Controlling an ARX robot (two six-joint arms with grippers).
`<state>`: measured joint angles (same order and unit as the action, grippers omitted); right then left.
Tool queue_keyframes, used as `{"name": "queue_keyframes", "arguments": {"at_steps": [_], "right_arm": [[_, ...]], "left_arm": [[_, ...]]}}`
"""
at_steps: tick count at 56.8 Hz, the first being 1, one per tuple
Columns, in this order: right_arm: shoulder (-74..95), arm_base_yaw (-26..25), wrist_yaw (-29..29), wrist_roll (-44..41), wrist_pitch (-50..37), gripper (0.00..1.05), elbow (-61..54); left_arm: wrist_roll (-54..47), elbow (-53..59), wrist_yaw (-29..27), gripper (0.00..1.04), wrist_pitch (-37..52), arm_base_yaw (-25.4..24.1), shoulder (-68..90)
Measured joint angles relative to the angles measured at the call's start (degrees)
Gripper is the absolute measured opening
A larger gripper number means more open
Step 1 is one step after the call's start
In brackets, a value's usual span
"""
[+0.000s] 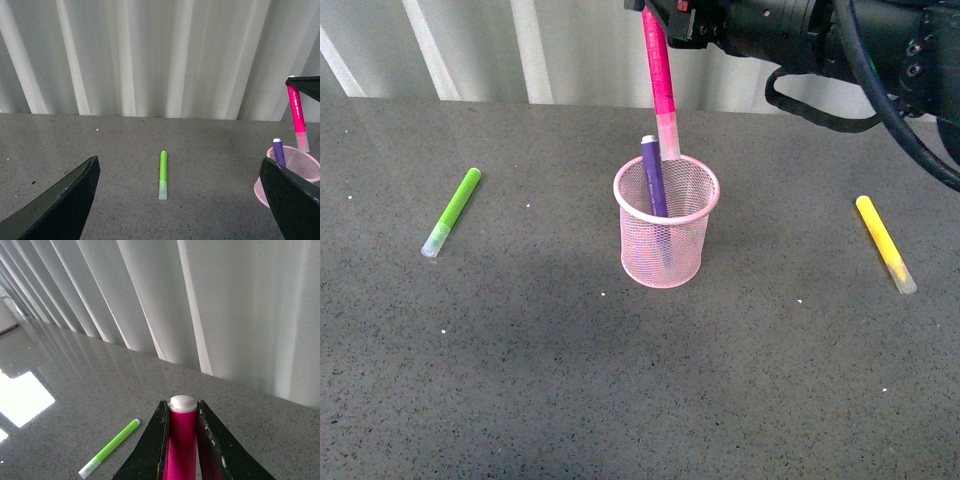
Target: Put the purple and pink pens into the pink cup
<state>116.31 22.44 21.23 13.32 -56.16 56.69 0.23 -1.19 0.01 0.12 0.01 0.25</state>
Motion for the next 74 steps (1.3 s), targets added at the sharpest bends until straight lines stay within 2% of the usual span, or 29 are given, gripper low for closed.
{"name": "queue_keyframes", "arguments": {"at_steps": [31,46,57,59,67,74], "right_arm": [[0.92,-0.68,0.98,0.37,-1.77,0.12,-2.25],[1.09,-1.49,0.94,1.03,-1.42,0.55,-2.34],[1.31,-3.28,-0.22,1.99,-1.42,0.94,-2.89],[1.09,-3.41,-0.63,2.01,-1.42,0.99,-3.23],[-7.63,-4.85,-4.87,1.07,0.66,0.98,-7.63],[-24.85,-10.10,-8.57,-1.70,4.02,0.98,-12.76]], "left_arm": [[0.00,0.00,0.00,0.98,0.00,0.00,0.00],[0.00,0.00,0.00,0.98,0.00,0.00,0.00],[0.00,0.00,0.00,0.98,0.00,0.00,0.00],[0.00,0.00,0.00,0.98,0.00,0.00,0.00],[0.00,0.00,0.00,0.98,0.00,0.00,0.00],[0.00,0.00,0.00,0.98,0.00,0.00,0.00]]}}
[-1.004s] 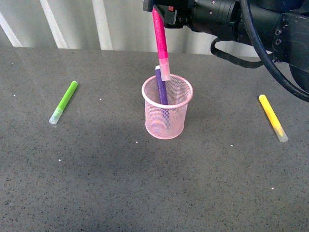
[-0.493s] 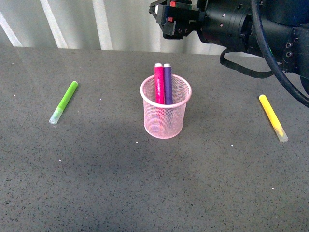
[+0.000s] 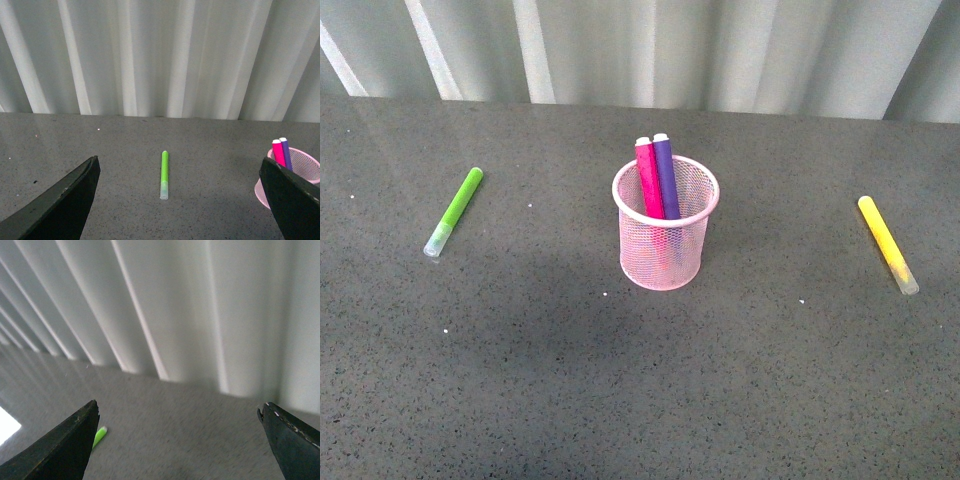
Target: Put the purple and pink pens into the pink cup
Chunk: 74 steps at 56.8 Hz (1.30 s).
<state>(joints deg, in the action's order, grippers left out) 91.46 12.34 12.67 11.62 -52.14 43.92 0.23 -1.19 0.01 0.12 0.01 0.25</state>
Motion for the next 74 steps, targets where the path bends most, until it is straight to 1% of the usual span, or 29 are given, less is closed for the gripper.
{"name": "queue_keyframes", "arguments": {"at_steps": [3,9,17,22,24,26,27,29,33,35,38,43,50,52,54,57,60,74], "right_arm": [[-4.59,-1.99,-0.79,-0.61,0.94,0.98,-1.77],[-17.79,-8.83,-0.52,-1.36,2.10,0.98,-9.03],[-37.66,-21.03,3.67,-0.68,8.46,0.98,-22.93],[-46.25,-25.57,5.51,-1.42,13.92,0.97,-28.52],[-49.77,-25.55,2.60,-3.61,19.78,0.91,-29.44],[-53.24,-25.49,0.90,-6.05,24.68,0.84,-30.88],[-54.07,-25.42,0.68,-6.78,25.64,0.82,-31.36],[-56.74,-25.03,-0.37,-8.09,28.09,0.75,-33.40],[-59.25,-24.04,-1.53,-9.53,29.29,0.64,-35.50],[-60.37,-23.28,-2.23,-10.19,29.57,0.57,-36.06],[-61.33,-22.49,-2.97,-10.51,29.92,0.50,-36.57],[-63.63,-20.87,-4.52,-11.04,30.86,0.34,-37.81],[-66.38,-19.23,-6.16,-11.30,32.20,0.14,-39.10],[-67.17,-17.99,-7.74,-11.34,32.70,0.09,-39.34],[-68.13,-15.69,-11.28,-11.50,33.33,0.03,-39.65],[-69.20,-13.64,-12.28,-11.47,33.99,0.03,-40.11],[-70.31,-12.74,-12.15,-11.52,34.62,0.03,-40.54],[-74.95,-12.55,-12.63,-11.52,37.64,0.03,-41.88]], "left_arm": [[0.00,0.00,0.00,0.98,0.00,0.00,0.00],[0.00,0.00,0.00,0.98,0.00,0.00,0.00],[0.00,0.00,0.00,0.98,0.00,0.00,0.00],[0.00,0.00,0.00,0.98,0.00,0.00,0.00],[0.00,0.00,0.00,0.98,0.00,0.00,0.00],[0.00,0.00,0.02,0.98,0.00,0.00,0.00],[0.00,0.00,0.00,0.98,0.00,0.00,0.00],[0.00,0.00,0.00,0.98,0.00,0.00,0.00],[0.00,0.00,-0.02,0.98,0.00,0.00,0.00],[0.00,0.00,-0.02,0.98,0.00,0.00,0.00],[0.00,0.00,0.00,0.98,0.00,0.00,0.00],[0.00,0.00,0.00,0.98,0.00,0.00,0.00],[0.00,0.00,-0.02,0.98,0.00,0.00,0.00],[0.00,0.00,0.00,0.98,0.00,0.00,0.00],[0.00,0.00,0.00,0.98,0.00,0.00,0.00],[0.00,0.00,0.00,0.98,0.00,0.00,0.00],[0.00,0.00,0.00,0.98,0.00,0.00,0.00],[0.00,0.00,-0.02,0.98,0.00,0.00,0.00]]}}
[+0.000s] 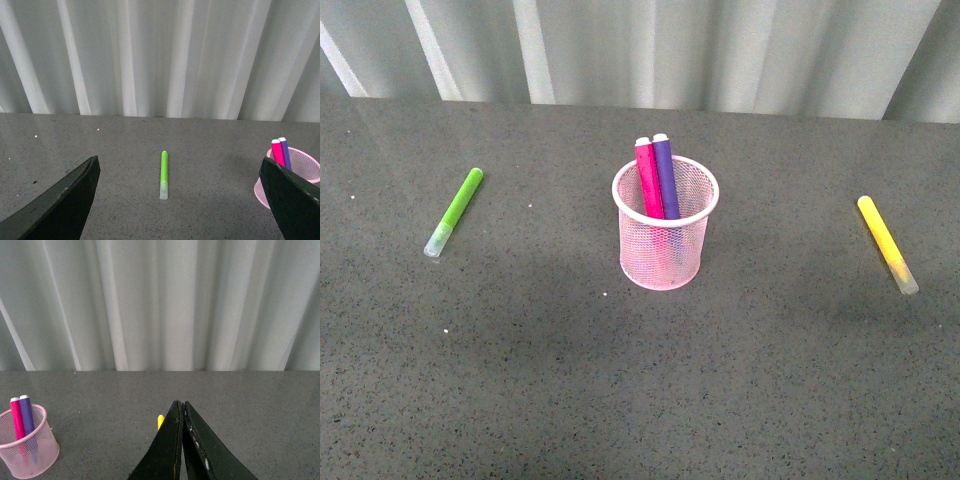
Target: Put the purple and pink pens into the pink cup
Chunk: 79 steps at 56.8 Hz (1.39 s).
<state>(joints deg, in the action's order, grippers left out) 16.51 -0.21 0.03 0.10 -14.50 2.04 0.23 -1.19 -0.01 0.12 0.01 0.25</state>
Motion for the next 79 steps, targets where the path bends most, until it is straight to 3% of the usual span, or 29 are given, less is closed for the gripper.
{"name": "queue_keyframes", "arguments": {"at_steps": [23,30,52,72,79], "right_arm": [[-6.45,0.00,0.00,0.02,4.22,0.03,-1.07],[-14.27,0.02,0.00,0.04,13.92,0.03,-1.07],[-16.28,0.02,-0.02,-0.02,14.43,0.05,-1.03],[-16.28,0.02,-0.02,0.02,14.43,0.63,-1.03],[-16.28,0.02,-0.02,0.02,14.43,0.93,-1.03]], "left_arm": [[0.00,0.00,0.00,0.98,0.00,0.00,0.00],[0.00,0.00,0.00,0.98,0.00,0.00,-0.02],[0.00,0.00,0.00,0.98,-0.04,0.00,-0.04],[0.00,0.00,0.00,0.98,-0.04,0.00,-0.04],[0.00,0.00,0.00,0.98,-0.04,0.00,-0.04]]}}
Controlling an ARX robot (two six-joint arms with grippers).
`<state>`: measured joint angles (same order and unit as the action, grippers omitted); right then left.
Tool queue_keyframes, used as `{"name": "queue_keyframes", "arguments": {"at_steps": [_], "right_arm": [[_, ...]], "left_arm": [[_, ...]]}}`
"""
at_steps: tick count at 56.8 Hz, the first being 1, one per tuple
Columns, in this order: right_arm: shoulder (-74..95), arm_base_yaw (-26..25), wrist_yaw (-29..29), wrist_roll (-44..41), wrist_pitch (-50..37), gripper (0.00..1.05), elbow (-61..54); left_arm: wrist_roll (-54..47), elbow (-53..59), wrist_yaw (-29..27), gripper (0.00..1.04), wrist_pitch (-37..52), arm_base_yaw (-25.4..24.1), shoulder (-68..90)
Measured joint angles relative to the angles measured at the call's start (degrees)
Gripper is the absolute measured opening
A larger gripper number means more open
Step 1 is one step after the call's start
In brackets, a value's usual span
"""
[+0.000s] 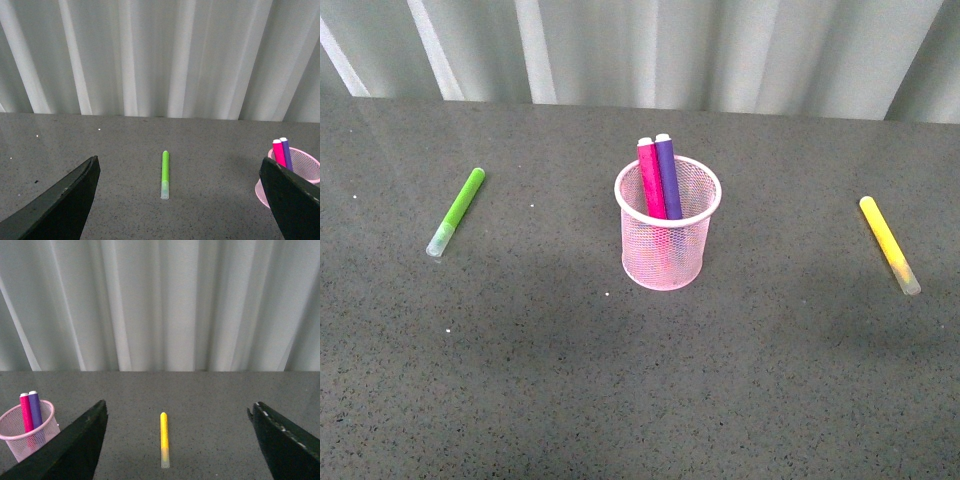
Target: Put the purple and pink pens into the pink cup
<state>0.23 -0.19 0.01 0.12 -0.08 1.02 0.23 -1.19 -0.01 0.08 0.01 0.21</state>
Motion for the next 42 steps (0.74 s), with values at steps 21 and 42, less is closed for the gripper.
{"name": "queue_keyframes", "arguments": {"at_steps": [21,42], "right_arm": [[0.00,0.00,0.00,0.04,0.00,0.98,0.00],[0.00,0.00,0.00,0.04,0.00,0.98,0.00]], "left_arm": [[0.00,0.00,0.00,0.98,0.00,0.00,0.00],[0.00,0.00,0.00,0.98,0.00,0.00,0.00]]}}
